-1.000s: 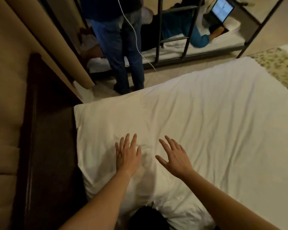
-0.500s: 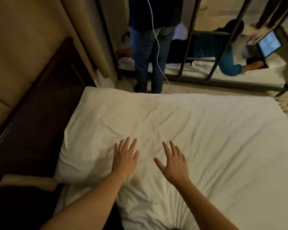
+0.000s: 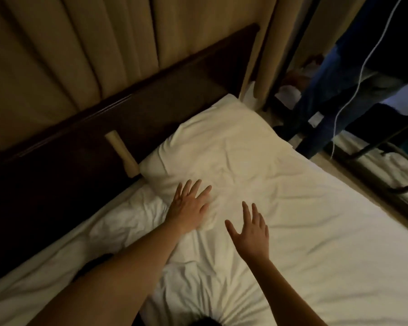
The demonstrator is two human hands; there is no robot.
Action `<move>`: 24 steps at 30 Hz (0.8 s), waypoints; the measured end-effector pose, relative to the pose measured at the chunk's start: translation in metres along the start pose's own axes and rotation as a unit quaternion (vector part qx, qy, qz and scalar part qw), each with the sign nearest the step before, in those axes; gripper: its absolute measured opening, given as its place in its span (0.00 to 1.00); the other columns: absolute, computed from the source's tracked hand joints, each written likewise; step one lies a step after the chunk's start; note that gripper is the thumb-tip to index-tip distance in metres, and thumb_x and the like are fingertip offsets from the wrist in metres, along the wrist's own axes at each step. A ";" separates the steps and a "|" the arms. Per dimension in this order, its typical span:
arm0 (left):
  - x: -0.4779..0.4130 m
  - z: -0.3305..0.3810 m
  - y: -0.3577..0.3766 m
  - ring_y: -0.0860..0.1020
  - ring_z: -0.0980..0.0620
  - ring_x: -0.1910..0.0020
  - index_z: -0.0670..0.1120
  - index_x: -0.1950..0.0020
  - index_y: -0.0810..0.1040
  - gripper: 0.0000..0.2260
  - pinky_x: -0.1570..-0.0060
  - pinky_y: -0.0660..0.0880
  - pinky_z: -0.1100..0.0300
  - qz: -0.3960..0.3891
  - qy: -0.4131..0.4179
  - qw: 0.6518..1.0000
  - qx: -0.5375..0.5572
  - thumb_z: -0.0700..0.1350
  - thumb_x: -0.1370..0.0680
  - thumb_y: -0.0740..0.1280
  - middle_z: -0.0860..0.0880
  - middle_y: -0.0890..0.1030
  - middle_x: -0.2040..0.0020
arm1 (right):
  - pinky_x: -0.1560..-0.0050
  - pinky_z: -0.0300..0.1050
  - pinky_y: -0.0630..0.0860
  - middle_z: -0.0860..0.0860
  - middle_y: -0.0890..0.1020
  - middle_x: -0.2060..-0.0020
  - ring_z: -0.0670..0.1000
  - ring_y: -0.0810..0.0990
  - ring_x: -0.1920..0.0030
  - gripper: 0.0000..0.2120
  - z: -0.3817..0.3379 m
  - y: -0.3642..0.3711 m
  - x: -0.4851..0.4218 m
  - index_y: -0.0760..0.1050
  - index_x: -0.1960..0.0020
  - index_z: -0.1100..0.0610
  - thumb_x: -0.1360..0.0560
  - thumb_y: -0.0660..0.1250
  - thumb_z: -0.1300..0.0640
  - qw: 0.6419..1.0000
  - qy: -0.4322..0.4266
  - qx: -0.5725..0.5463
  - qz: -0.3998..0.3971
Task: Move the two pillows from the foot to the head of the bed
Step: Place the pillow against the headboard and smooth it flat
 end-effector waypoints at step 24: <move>-0.014 -0.136 -0.054 0.44 0.44 0.15 0.63 0.15 0.46 0.27 0.20 0.43 0.33 -0.070 0.231 0.970 -0.005 0.61 0.14 0.48 0.51 0.47 0.13 | 0.19 0.63 0.57 0.52 0.50 0.14 0.60 0.55 0.16 0.43 -0.166 0.054 0.056 0.42 0.14 0.41 0.22 0.50 0.24 0.967 0.235 0.011 0.101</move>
Point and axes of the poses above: each hand's wrist, its own x-axis away from the middle knuckle, its own y-axis out of the palm, z = x × y, the point moved 10 cm from there along -x, towards the middle knuckle
